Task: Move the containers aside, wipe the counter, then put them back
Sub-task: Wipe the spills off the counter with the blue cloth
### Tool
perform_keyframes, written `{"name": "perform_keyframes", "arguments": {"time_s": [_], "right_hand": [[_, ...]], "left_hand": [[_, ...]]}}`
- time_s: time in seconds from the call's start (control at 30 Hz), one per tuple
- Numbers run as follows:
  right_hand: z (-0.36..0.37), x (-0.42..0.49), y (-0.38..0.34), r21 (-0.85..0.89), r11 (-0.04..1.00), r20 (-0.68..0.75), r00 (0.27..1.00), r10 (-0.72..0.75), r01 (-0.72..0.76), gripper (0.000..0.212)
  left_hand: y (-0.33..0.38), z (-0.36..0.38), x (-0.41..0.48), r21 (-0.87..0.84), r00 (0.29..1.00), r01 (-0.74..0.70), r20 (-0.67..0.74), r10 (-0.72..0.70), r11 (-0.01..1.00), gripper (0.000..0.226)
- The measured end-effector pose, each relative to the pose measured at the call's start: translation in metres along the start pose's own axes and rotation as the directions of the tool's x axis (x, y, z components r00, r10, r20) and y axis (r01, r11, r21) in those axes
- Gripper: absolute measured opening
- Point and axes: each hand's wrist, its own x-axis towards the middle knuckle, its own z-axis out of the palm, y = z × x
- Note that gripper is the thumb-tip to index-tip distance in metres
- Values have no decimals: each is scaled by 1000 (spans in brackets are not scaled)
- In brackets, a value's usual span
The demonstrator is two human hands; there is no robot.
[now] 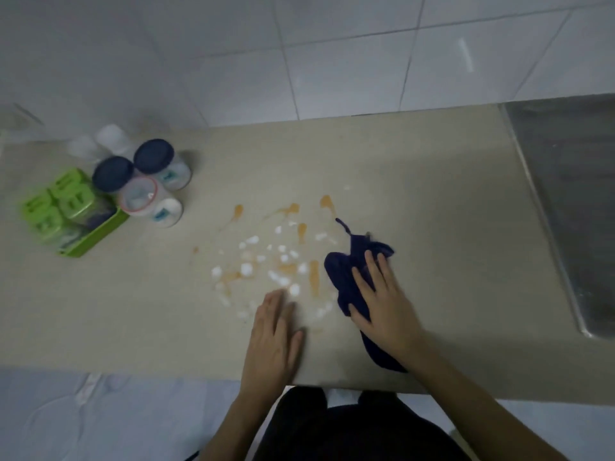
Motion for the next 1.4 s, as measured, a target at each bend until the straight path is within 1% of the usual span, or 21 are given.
{"name": "perform_keyframes", "arguments": {"time_s": [0.1, 0.17, 0.23, 0.33, 0.43, 0.47, 0.57, 0.63, 0.7, 0.77, 0.8, 0.87, 0.97, 1.07, 1.1, 1.13, 1.2, 1.23, 1.27, 1.33, 1.4], "right_hand": [[-5, -8, 17, -24, 1000, 7, 1000, -5, 5, 70], [-8, -14, 26, 1, 996, -13, 996, 90, -90, 71], [-7, -16, 22, 70, 983, -35, 984, 174, -171, 70], [0, -12, -3, 144, 964, -83, 968, 239, -225, 61], [10, 13, -62, 138, 949, -131, 945, 300, -283, 55], [16, 27, -91, 130, 959, -138, 953, 271, -254, 54], [41, 69, -180, 39, 999, -77, 996, 37, -35, 56], [51, 81, -206, 27, 999, -45, 999, -15, 16, 56], [55, 84, -205, 33, 999, -30, 999, -27, 28, 55], [54, 75, -185, 43, 998, -40, 998, -43, 45, 53], [51, 67, -171, 53, 998, -49, 999, -22, 24, 53], [40, 46, -141, 53, 996, -64, 995, 81, -77, 54], [25, 17, -106, 29, 976, -42, 975, 218, -216, 58], [25, 21, -116, 47, 959, -88, 955, 282, -279, 57], [25, 29, -132, 34, 966, -113, 959, 259, -256, 56], [28, 41, -151, 10, 982, -124, 974, 190, -190, 56], [38, 71, -200, -73, 997, -93, 995, -31, 24, 57], [44, 88, -227, -82, 992, -58, 993, -102, 97, 57], [53, 103, -250, -58, 990, -32, 990, -134, 132, 57], [67, 125, -283, -7, 991, 1, 991, -133, 133, 58], [74, 133, -290, 20, 994, 11, 994, -110, 110, 58]], "left_hand": [[-45, -13, -8, 32, 1000, 0, 3, 0, 999, 51], [-68, -20, -9, 25, 1000, 14, -11, -14, 1000, 51], [-91, -25, -7, -5, 998, 46, -47, -47, 999, 51], [-114, -28, -4, -101, 993, 79, -75, -87, 992, 52], [-129, -33, -5, -165, 995, 38, -80, -52, 985, 51], [-135, -37, -5, -170, 996, 19, -78, -32, 985, 50], [-166, -47, -5, -165, 994, 49, -87, -65, 985, 52], [-186, -55, -2, -163, 990, 94, -91, -110, 982, 54], [-209, -62, 2, -128, 987, 124, -89, -136, 984, 55], [-231, -66, 6, -87, 983, 145, -97, -153, 986, 54], [-240, -67, 7, -71, 980, 158, -108, -165, 985, 54], [-252, -66, 7, -75, 972, 182, -139, -191, 981, 54], [-253, -64, 8, -139, 949, 230, -188, -253, 963, 55], [-252, -64, 9, -143, 947, 232, -195, -257, 962, 57], [-252, -64, 10, -147, 946, 236, -191, -262, 960, 57], [-252, -63, 10, -156, 943, 245, -190, -272, 957, 57], [-252, -64, 9, -176, 935, 269, -189, -301, 947, 56], [-252, -65, 9, -185, 932, 279, -185, -313, 942, 56], [-252, -65, 9, -192, 929, 289, -179, -323, 938, 56], [-252, -65, 7, -204, 926, 302, -170, -338, 931, 57], [-251, -63, 8, -185, 924, 312, -170, -343, 932, 58]]}}
